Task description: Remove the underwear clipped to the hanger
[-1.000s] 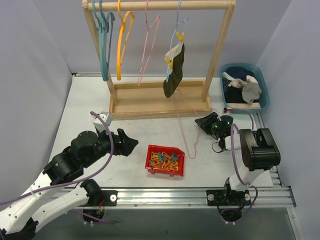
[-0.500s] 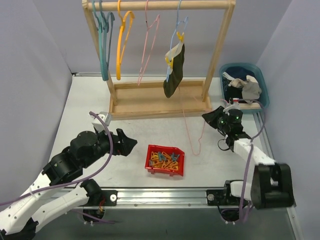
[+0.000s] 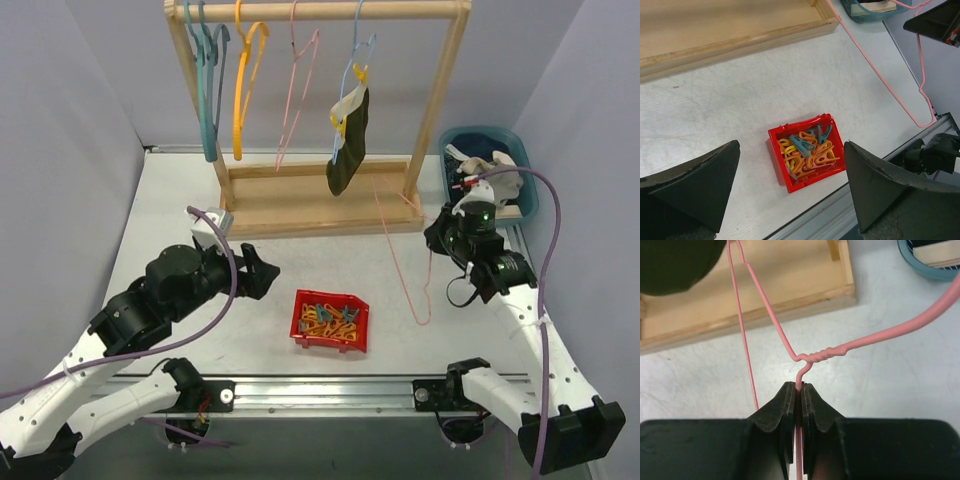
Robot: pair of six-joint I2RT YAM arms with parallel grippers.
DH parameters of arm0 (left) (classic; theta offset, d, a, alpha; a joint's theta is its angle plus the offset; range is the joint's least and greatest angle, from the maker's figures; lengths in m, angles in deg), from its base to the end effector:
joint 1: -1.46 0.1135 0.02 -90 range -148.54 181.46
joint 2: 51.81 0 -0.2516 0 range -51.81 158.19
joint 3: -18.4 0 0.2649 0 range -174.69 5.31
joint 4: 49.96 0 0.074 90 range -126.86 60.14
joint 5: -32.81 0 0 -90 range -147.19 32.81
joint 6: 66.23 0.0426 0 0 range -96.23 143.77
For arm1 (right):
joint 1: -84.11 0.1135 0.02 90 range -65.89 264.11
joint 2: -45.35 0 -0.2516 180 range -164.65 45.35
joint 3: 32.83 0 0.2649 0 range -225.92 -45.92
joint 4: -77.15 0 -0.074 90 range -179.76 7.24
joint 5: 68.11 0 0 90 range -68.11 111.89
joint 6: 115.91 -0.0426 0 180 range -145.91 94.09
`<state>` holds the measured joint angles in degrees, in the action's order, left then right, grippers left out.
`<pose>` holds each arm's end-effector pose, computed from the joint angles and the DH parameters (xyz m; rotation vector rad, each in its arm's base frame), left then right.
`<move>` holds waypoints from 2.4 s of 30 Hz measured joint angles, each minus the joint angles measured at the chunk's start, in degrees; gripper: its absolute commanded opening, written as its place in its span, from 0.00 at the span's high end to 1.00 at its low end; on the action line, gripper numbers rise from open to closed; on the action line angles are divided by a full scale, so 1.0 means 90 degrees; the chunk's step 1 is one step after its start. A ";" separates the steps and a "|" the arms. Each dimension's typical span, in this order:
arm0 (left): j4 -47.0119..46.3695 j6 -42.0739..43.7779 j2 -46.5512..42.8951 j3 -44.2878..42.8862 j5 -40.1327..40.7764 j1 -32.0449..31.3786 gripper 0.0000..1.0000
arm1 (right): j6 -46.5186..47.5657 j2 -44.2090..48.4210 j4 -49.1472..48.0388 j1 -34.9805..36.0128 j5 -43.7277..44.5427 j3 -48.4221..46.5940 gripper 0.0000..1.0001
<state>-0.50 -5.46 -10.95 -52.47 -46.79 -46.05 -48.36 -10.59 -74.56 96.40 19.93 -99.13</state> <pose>0.1194 -0.1190 0.3720 0.1876 1.9641 -0.7241 0.2445 0.0548 0.3337 0.1453 1.9026 0.4455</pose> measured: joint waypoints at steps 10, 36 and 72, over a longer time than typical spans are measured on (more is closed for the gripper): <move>-0.0066 0.0884 0.0874 -0.1090 -0.0753 0.0017 0.06 | 0.0423 0.1071 0.1829 0.0141 -0.0551 -0.1020 1.00; 0.1863 0.2392 -0.0012 -0.1773 -0.3293 0.0053 0.06 | 0.1207 0.1557 0.3388 0.2123 -0.4539 -0.1377 1.00; 0.3135 0.3172 0.1027 -0.1557 -0.5838 0.0126 0.97 | 0.1260 0.1671 0.3376 0.2297 -0.2487 -0.2217 0.00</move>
<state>27.71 23.08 -1.71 -66.48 -99.34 -44.91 -37.02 4.45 -44.18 117.08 -2.45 -119.09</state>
